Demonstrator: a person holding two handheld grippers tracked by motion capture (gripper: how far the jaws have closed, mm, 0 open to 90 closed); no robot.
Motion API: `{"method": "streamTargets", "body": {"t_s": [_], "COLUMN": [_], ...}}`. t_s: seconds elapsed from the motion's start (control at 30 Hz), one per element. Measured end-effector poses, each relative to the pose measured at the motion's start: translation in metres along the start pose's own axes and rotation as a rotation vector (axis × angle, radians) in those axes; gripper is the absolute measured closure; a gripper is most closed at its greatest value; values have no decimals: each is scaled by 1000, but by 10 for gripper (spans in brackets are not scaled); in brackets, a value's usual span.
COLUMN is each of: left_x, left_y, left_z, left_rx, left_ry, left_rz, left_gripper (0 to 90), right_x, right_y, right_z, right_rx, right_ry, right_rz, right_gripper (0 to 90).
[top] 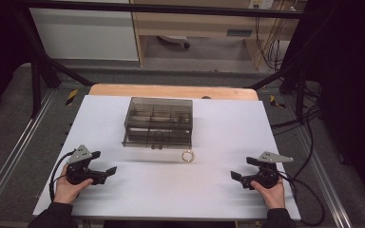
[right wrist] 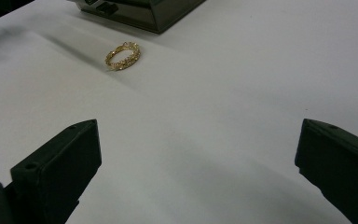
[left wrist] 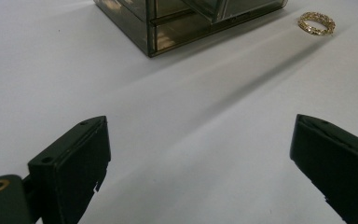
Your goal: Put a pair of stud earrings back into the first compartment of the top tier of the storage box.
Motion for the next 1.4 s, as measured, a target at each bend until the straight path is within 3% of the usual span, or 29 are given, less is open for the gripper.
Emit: {"method": "streamTargets", "body": {"t_s": [0.43, 1.4], "left_x": [-1, -1], "left_y": [-1, -1], "left_z": [1, 3], "left_rx": [-6, -14], "left_ry": [1, -5], "left_rz": [0, -5], "left_gripper": [47, 47], "right_x": [-3, -26], "right_y": [-4, -37], "right_z": [-1, -22], "right_rx": [-12, -57], "right_ry": [7, 47], "right_rz": [-2, -2], "right_gripper": [12, 18]}}
Point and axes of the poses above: each handheld gripper's, and its own axes: y roughly backward along the jaws, z roughly out of its underside, x roughly to its right, the point moved 7 cm from there along -y, roughly forward along the jaws, and after that the axes turned 8 degrees about -z, right-handed, at the moved point
